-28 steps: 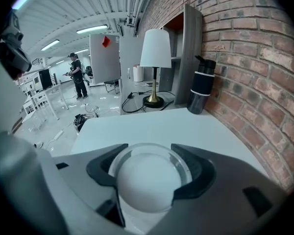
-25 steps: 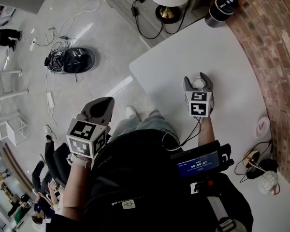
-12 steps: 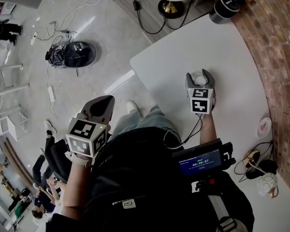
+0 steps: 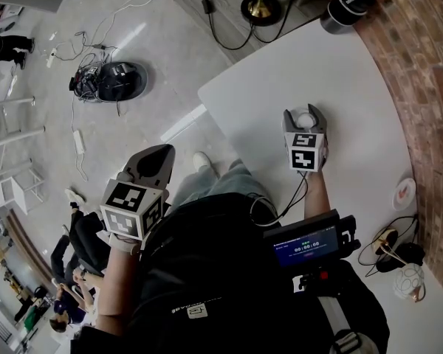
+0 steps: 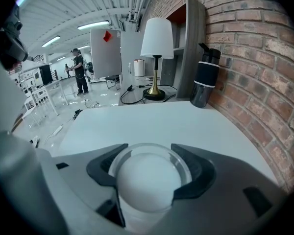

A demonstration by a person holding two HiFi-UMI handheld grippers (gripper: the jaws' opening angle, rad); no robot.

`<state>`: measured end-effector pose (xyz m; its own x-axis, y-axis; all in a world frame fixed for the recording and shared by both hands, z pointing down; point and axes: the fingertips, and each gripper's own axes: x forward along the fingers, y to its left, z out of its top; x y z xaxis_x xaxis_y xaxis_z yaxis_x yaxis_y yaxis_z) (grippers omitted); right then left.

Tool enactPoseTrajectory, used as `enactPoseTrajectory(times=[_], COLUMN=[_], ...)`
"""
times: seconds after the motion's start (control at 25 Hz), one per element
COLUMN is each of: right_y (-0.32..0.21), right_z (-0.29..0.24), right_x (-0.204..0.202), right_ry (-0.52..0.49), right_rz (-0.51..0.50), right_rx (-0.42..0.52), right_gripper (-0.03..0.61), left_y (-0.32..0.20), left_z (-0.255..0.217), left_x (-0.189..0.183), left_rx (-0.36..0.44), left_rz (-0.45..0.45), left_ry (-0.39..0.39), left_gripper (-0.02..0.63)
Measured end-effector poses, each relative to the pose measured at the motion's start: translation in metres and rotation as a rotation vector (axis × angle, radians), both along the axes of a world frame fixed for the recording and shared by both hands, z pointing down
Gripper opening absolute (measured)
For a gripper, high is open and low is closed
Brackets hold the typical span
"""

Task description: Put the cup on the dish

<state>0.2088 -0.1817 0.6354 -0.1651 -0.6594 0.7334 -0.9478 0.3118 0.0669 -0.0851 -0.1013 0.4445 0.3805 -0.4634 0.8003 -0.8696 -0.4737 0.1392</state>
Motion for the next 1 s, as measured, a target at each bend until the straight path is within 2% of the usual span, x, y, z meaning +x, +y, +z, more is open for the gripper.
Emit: enactPoseTrajectory(times=[0.4, 1.0], right_y=[0.0026, 0.0051], right_z=[0.0074, 0.0086], right_x=[-0.0008, -0.0024], right_ry=[-0.001, 0.051], right_rz=[0.005, -0.026], right_rx=[0.006, 0.023], right_gripper=[0.276, 0.278], left_y=[0.0036, 0.0074], left_z=[-0.0018, -0.0031], left_x=[-0.0016, 0.0029], left_rx=[0.001, 0.005], left_rz=[-0.008, -0.014], left_ry=[-0.005, 0.004], left_gripper=[0.006, 0.006])
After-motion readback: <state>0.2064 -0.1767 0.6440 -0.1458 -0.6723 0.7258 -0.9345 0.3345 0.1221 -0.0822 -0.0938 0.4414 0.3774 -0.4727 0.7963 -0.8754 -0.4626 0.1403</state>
